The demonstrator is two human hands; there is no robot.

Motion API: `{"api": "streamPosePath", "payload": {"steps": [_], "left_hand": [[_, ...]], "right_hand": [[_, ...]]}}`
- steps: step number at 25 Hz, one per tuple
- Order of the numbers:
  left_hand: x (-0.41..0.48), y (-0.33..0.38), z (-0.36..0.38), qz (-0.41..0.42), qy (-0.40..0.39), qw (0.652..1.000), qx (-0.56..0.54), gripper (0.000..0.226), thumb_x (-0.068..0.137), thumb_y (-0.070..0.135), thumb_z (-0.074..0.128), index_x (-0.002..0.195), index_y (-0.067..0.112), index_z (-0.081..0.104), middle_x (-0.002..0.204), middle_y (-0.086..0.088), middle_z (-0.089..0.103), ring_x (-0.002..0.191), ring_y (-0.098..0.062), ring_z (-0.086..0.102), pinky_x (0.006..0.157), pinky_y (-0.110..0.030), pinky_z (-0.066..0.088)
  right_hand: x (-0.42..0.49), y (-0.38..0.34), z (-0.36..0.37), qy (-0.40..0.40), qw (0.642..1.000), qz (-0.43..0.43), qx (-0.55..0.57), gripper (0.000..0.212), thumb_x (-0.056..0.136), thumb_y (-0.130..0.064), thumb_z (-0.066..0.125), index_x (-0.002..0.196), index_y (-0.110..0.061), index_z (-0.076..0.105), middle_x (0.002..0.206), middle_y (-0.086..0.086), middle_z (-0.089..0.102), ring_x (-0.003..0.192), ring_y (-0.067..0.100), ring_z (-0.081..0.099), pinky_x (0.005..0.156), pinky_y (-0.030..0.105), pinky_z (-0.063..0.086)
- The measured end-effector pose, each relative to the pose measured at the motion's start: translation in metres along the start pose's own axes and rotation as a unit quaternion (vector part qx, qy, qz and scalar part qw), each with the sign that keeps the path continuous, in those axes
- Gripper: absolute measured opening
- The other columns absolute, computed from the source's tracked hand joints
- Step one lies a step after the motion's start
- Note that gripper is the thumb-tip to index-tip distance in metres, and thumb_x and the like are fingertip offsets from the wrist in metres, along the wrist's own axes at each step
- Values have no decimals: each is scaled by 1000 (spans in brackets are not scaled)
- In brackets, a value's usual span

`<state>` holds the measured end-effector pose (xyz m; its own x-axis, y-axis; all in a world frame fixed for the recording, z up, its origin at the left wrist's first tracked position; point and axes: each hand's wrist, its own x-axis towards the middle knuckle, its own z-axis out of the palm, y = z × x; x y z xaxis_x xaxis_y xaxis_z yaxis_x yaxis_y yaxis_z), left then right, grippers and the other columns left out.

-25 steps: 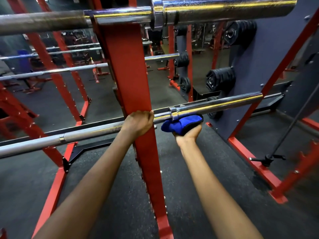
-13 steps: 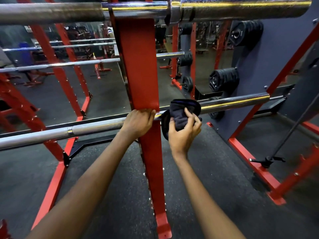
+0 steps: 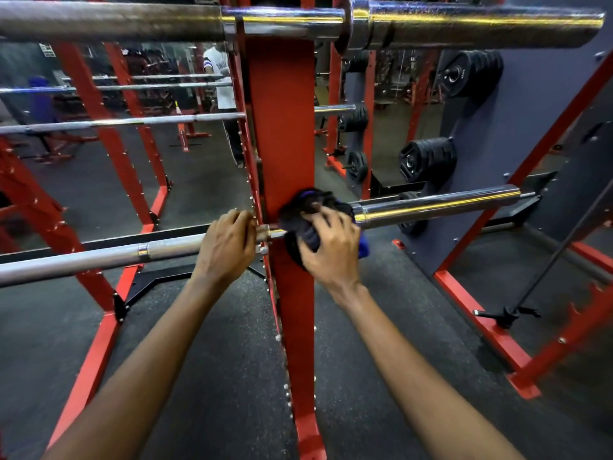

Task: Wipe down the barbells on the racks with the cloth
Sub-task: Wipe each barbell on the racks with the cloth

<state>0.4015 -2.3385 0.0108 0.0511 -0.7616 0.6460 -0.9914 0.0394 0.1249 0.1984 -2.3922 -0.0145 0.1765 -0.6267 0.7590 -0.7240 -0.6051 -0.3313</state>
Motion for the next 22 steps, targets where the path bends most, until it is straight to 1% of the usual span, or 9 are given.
{"api": "streamPosePath", "payload": {"steps": [3,6,8,10,12,14,16,19,22], "left_hand": [[12,-4,-7,-41,-70,994,73,44,104,37,34,81,15,64,75,-12,67,69,-37,65,59,-39,47],[10,-14,-14,-13,-66,993,99,61,105,44,26,77,16,73,62,-8,66,58,-30,65,56,-35,49],[7,-16,-16,-24,-63,992,106,66,104,44,22,69,14,69,60,-7,65,54,-29,63,54,-34,51],[9,-12,-13,-47,-62,991,110,67,103,43,21,61,12,63,58,-9,64,52,-31,63,54,-36,52],[10,-11,-11,-60,-62,990,115,66,102,40,22,56,11,58,56,-11,63,50,-31,62,53,-37,53],[9,-12,-10,-63,-55,989,118,64,101,38,24,53,11,56,54,-11,62,48,-31,61,51,-36,52],[8,-12,-10,-65,-40,990,122,62,100,35,27,52,11,57,53,-11,62,46,-31,61,48,-33,50],[8,-7,-9,-88,-23,986,141,60,98,33,33,52,9,62,53,-12,63,46,-32,61,47,-31,43],[9,-7,-9,-98,-32,984,149,58,95,34,33,54,8,65,55,-14,65,49,-34,63,49,-31,43]], "right_hand": [[-3,-19,8,-24,1000,0,17,48,83,-42,70,129,-29,65,138,-5,59,129,22,49,103,45,42],[3,1,8,1,999,27,-18,51,87,-51,64,133,-30,62,147,-4,52,137,27,44,112,49,36],[3,4,11,22,998,64,2,51,87,-49,64,133,-27,61,148,-3,51,140,29,43,117,52,32],[-2,-18,16,17,996,82,39,49,86,-43,67,132,-26,61,145,-1,52,141,30,41,118,55,29],[-8,-34,20,-18,997,28,72,49,84,-39,70,131,-28,61,143,-1,53,141,28,41,118,54,30],[-6,-23,17,-36,997,-36,60,52,83,-37,72,133,-29,61,143,-1,54,139,27,43,115,53,33],[0,-2,13,-9,999,-20,23,52,84,-37,71,134,-29,60,144,-1,53,140,28,43,113,55,36],[-4,-6,14,5,997,61,47,49,87,-33,71,134,-27,60,146,-1,50,144,29,37,116,58,32],[-3,-15,18,-30,998,-14,48,49,85,-32,72,133,-30,61,144,-1,53,142,28,38,115,56,32]]}}
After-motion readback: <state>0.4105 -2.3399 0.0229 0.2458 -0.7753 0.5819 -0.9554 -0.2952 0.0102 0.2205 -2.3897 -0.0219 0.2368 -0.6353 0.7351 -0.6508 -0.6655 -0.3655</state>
